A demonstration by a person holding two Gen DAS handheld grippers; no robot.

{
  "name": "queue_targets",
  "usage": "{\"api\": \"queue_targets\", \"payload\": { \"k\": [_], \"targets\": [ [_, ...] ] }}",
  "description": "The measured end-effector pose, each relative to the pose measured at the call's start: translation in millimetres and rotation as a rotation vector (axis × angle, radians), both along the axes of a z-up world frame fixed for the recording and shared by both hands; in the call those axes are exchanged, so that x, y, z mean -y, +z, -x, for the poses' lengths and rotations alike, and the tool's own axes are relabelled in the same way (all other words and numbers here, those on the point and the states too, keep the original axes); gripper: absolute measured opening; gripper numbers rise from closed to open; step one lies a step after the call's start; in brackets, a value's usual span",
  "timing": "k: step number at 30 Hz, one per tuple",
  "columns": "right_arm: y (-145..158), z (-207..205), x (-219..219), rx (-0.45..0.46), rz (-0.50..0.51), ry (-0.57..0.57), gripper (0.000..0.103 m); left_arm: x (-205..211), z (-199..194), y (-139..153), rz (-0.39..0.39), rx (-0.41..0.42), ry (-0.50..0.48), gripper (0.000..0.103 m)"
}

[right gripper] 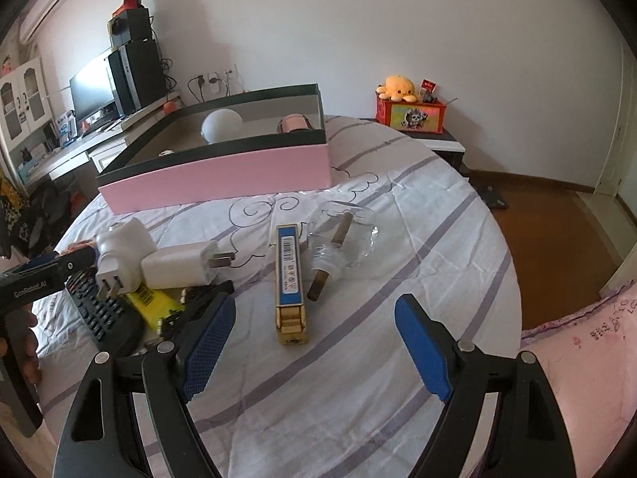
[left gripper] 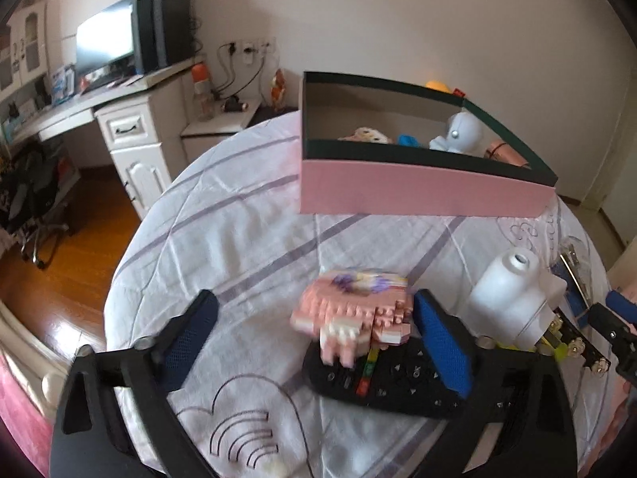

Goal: Organize rigid objects
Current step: 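Grasp the pink block piece with left tool while right tool grasps gold lighter, then carry block piece and gold lighter into the pink box and open both tools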

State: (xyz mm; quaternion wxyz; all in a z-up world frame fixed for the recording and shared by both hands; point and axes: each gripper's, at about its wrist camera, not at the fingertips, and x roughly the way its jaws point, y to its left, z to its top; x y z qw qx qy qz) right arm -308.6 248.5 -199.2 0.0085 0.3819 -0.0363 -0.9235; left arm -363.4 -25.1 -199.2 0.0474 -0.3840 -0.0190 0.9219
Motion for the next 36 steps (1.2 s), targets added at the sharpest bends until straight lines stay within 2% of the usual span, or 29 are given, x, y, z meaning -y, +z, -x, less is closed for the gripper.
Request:
{"api": "queue_targets", "payload": {
  "k": [2, 3, 10, 11, 12, 17, 19, 20, 28, 34, 36],
  "targets": [
    [-2.6, 4.0, -2.1, 0.009, 0.001, -0.002, 0.084, -0.4, 2.8, -1.9, -0.021, 0.013, -0.022, 0.061],
    [-4.1, 6.4, -3.0, 0.015, 0.002, -0.002, 0.084, -0.2, 4.0, -3.6, -0.027, 0.022, -0.033, 0.054],
    [-4.2, 9.0, 2.2, 0.002, 0.005, 0.046, 0.083, 1.4, -4.5, -0.6, -0.007, 0.004, -0.038, 0.052],
    [-3.9, 7.8, 4.1, -0.001, 0.004, 0.058, 0.075, 2.5, -6.9, 0.9, -0.008, 0.001, -0.036, 0.052],
    [-4.6, 7.5, 5.6, 0.006, 0.005, 0.069, 0.061, 3.4, -8.1, 1.8, -0.013, 0.001, -0.036, 0.052],
    [-9.9, 6.9, 11.3, 0.032, -0.016, 0.092, 0.023, 5.3, -15.7, 6.9, 0.008, -0.011, -0.036, 0.052],
    [-9.8, 3.7, 13.2, 0.033, -0.032, 0.099, 0.021, 6.3, -19.9, 9.1, 0.003, -0.014, -0.039, 0.052],
    [-9.2, 1.4, 14.7, 0.035, -0.031, 0.112, 0.016, 6.6, -22.2, 9.9, -0.001, -0.012, -0.048, 0.052],
    [-6.6, -30.0, 27.0, 0.083, -0.06, 0.174, 0.016, 1.7, -46.6, 15.8, -0.006, -0.024, -0.091, 0.052],
    [-12.2, -12.9, 26.1, 0.076, -0.039, 0.163, 0.016, -5.4, -52.8, 15.0, 0.0, -0.013, -0.113, 0.052],
    [-13.3, -4.8, 27.5, 0.072, -0.048, 0.16, 0.02, -7.0, -54.2, 15.4, -0.001, -0.012, -0.12, 0.053]
  ]
}}
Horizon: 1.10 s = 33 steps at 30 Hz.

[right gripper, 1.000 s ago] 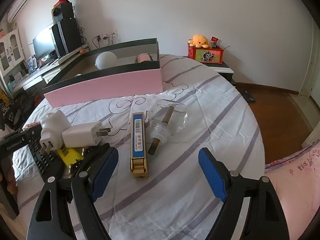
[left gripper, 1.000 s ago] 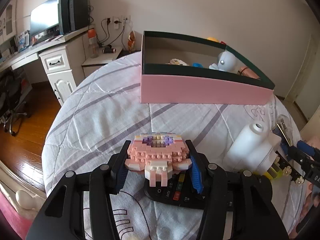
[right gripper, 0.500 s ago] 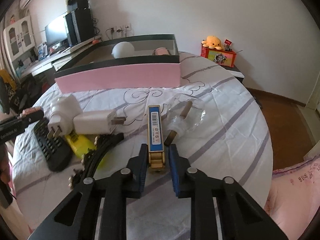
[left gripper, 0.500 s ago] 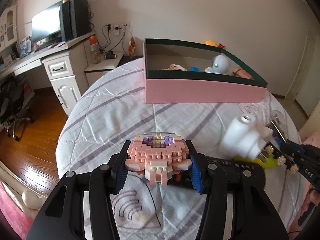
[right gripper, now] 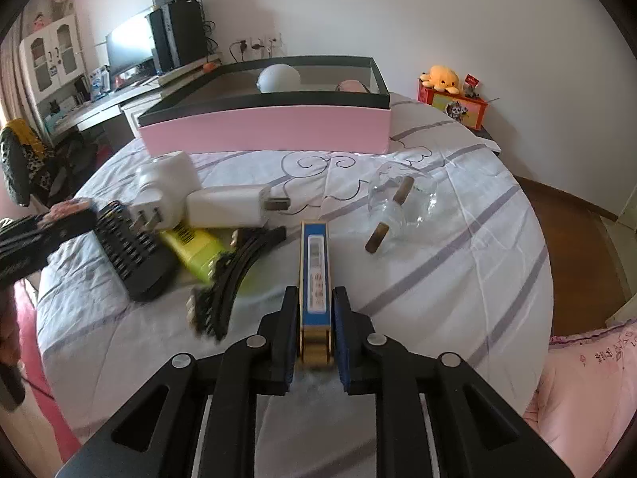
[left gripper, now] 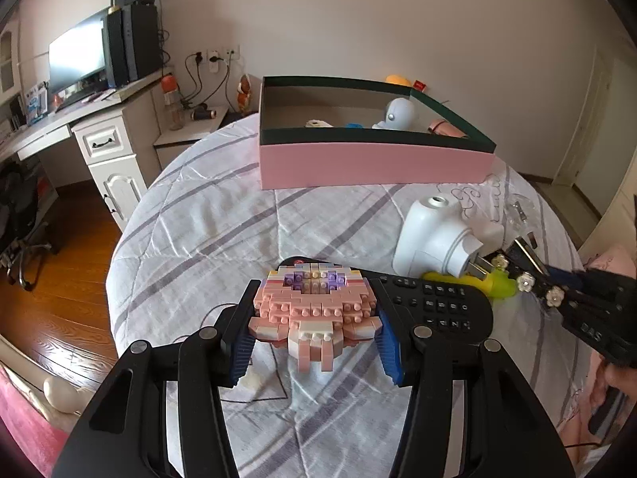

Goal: Organize rigid objects
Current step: 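Carry block piece and gold lighter into the pink box and open both tools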

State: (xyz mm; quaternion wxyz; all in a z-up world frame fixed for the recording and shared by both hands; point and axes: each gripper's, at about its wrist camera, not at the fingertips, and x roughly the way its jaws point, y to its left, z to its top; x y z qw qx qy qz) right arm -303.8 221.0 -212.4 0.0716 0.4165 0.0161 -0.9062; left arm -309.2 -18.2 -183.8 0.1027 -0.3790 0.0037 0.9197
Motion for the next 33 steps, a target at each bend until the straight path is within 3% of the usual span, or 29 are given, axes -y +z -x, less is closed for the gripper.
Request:
{"api": "queue_targets", "payload": {
  "k": [9, 20, 33],
  "targets": [
    [8.0, -4.2, -0.1, -0.033, -0.003, 0.011, 0.015, -5.6, -5.1, 13.5, -0.001, -0.034, -0.012, 0.053],
    [66.9, -3.4, 12.6, -0.156, 0.011, 0.093, 0.015, -14.9, -6.0, 61.1, 0.019, -0.151, -0.042, 0.053],
    [111.5, 49.6, 41.2, -0.21, -0.022, 0.204, 0.015, -31.4, 24.5, 123.8, 0.062, -0.272, -0.065, 0.053]
  ]
}}
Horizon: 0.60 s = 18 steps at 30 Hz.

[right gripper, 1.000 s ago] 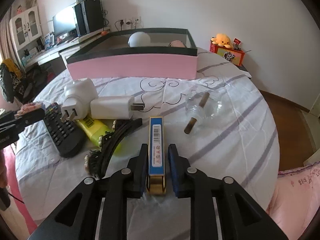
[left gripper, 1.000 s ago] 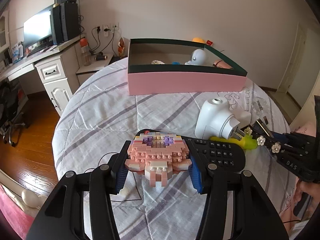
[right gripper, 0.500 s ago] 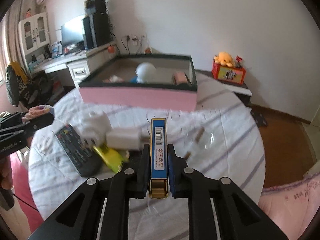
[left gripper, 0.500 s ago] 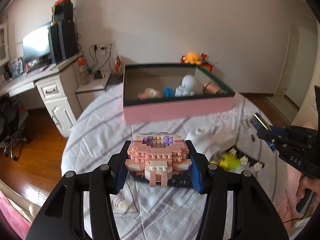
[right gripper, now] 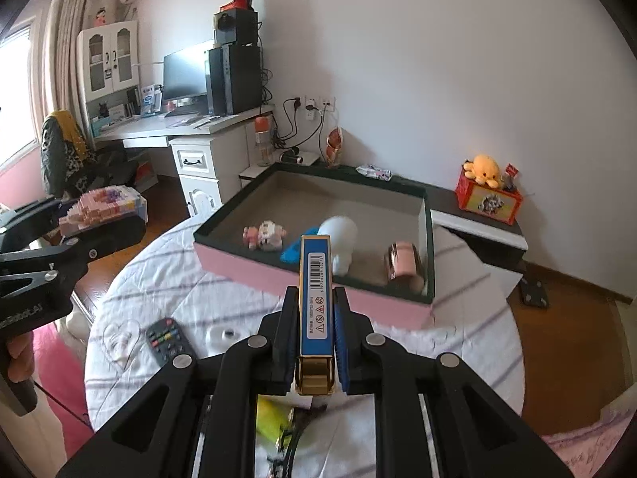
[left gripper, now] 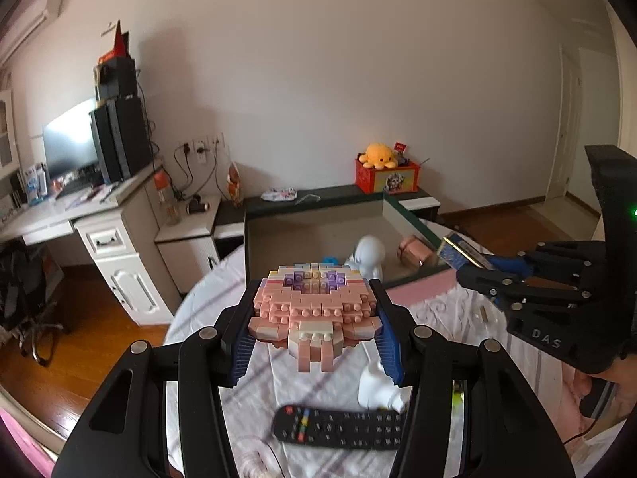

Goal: Organize rigid objects
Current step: 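Carry block piece and gold lighter into the pink box and open both tools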

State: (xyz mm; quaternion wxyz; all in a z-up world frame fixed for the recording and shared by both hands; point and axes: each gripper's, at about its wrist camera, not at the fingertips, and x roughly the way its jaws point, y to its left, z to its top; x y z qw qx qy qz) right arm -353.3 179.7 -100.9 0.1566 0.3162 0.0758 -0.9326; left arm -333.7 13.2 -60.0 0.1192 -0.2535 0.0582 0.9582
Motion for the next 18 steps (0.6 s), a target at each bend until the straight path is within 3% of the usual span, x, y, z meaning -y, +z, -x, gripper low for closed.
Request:
{"api": "queue_targets", "payload": {
  "k": [9, 18],
  "targets": [
    [11.9, 57.8, -7.9, 0.016, -0.008, 0.003, 0.016, -14.5, 58.9, 17.0, 0.033, 0.014, -0.029, 0.053],
    [1.4, 129.6, -14.3, 0.094, -0.029, -0.012, 0.016, -36.5, 152.4, 0.9, 0.072, 0.138, -0.077, 0.053]
  ]
}}
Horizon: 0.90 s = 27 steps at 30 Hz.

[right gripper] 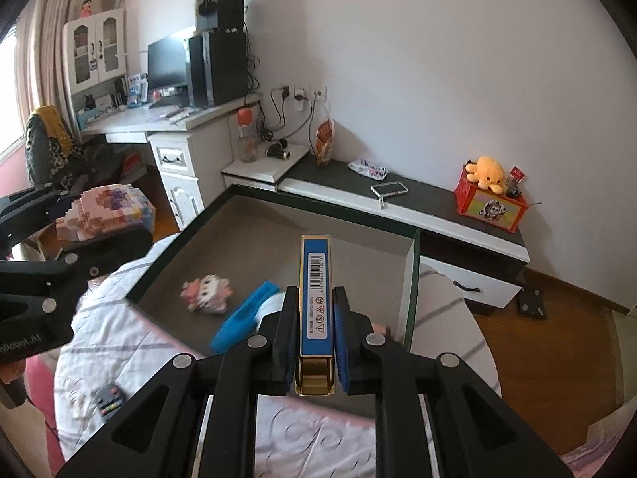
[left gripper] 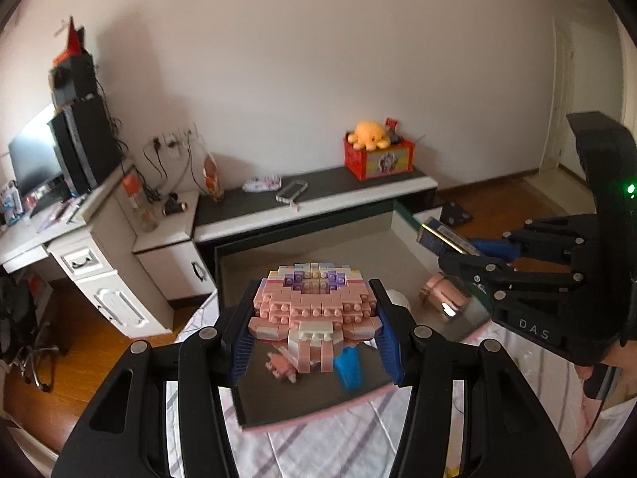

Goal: Organize rigid objects
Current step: 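Carry block piece and gold lighter into the pink box and open both tools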

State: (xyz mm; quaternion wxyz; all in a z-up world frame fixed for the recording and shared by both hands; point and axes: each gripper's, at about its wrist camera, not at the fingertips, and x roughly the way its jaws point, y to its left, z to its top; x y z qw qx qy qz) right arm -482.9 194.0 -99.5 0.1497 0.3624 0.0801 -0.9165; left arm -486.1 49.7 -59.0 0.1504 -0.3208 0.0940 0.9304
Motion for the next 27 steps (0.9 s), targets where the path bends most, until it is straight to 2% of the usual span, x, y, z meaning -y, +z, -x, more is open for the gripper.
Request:
{"api": "queue_targets", "payload": {
  "k": [6, 10, 14, 20, 27],
  "targets": [
    [-26.9, 50.2, 3.2, 0.107, -0.01, 0.002, 0.016, -13.9, 53.0, -28.1, 0.09, 0.087, -0.004, 0.053],
    [-49.7, 80.5, 7.1, 0.182, -0.02, -0.003, 0.016, -12.0, 88.3, -48.4, 0.072, 0.17, 0.001, 0.053],
    [-65.7, 103.8, 10.9, 0.249, -0.03, -0.009, 0.016, -14.6, 112.7, -73.3, 0.119, 0.222, 0.011, 0.053],
    [-81.8, 120.3, 16.9, 0.313, -0.068, -0.003, 0.016, -10.4, 129.4, -103.3, 0.153, 0.282, 0.052, 0.053],
    [-81.3, 119.4, 20.5, 0.323, -0.061, 0.005, 0.016, -6.2, 132.1, -109.9, 0.142, 0.295, 0.073, 0.055]
  ]
}}
